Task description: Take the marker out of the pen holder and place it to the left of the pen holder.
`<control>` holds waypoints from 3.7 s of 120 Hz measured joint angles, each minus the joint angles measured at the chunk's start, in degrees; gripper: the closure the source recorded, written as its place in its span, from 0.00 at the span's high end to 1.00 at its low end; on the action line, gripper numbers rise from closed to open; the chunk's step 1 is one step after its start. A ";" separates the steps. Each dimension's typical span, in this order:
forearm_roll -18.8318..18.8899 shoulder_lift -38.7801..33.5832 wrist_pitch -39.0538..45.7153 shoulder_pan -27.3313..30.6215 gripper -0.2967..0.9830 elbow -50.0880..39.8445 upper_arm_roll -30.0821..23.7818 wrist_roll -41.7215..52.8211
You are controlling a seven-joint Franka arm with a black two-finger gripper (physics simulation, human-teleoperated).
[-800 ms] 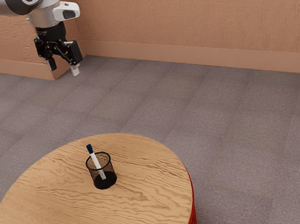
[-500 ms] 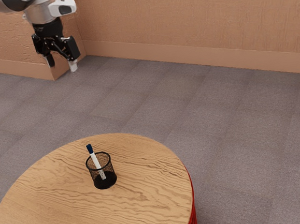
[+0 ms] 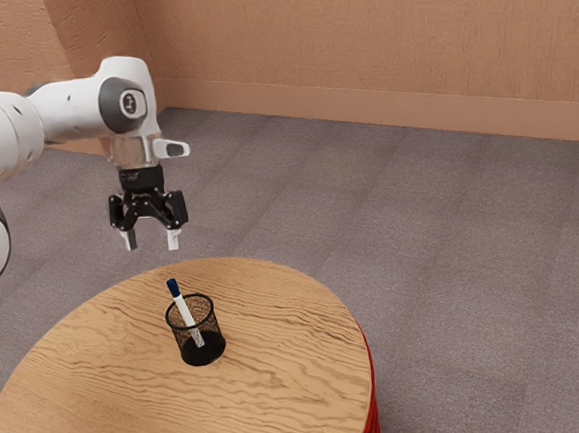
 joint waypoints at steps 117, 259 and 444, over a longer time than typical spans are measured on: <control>-7.64 -22.66 41.79 -5.74 0.77 -42.20 1.34 -7.13; -12.87 -16.94 32.05 -3.76 0.57 -33.82 1.21 0.25; 5.89 -27.96 13.37 -3.99 0.17 -30.89 6.88 -0.84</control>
